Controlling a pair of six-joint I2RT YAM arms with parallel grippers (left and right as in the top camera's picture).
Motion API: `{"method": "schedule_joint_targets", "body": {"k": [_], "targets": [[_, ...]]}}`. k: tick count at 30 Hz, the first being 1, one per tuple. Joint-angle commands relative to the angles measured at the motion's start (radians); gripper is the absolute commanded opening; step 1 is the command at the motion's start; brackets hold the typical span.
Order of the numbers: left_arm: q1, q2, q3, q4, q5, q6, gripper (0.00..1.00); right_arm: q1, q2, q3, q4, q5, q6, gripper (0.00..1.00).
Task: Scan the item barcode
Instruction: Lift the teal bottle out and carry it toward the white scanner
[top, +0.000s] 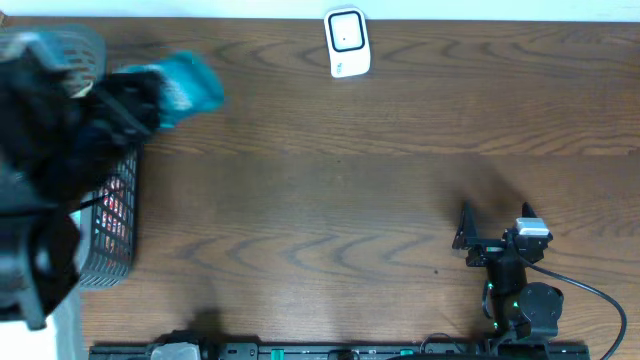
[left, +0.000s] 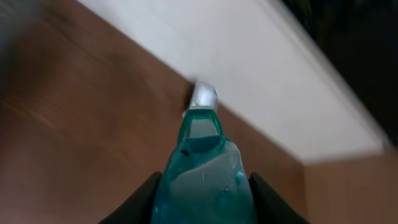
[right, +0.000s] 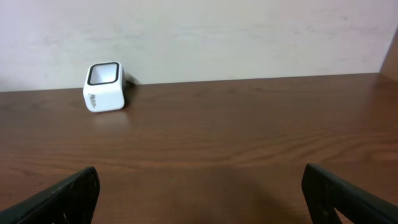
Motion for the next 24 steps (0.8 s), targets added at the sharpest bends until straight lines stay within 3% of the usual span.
{"method": "schedule_joint_targets", "body": {"k": [1,11,20,24], "targets": [[-0.138,0.058,-0.039,0.009,-0.072,-0.032,0.22,-0.008,-0.004,-0.002,-0.004,0.004,0.013,0.99],[-0.470,0.375,-0.071,0.020,-0.235,-0.131,0.22,-0.008,-0.004,-0.002,-0.004,0.004,0.013,0.99],[-0.575,0.587,-0.071,0.024,-0.387,-0.302,0.22,-0.008,-0.004,-0.002,-0.004,0.004,0.013,0.99],[-0.610,0.640,-0.071,0.055,-0.458,-0.319,0.22,-0.008,-0.004,-0.002,-0.004,0.004,0.013,0.99]]}}
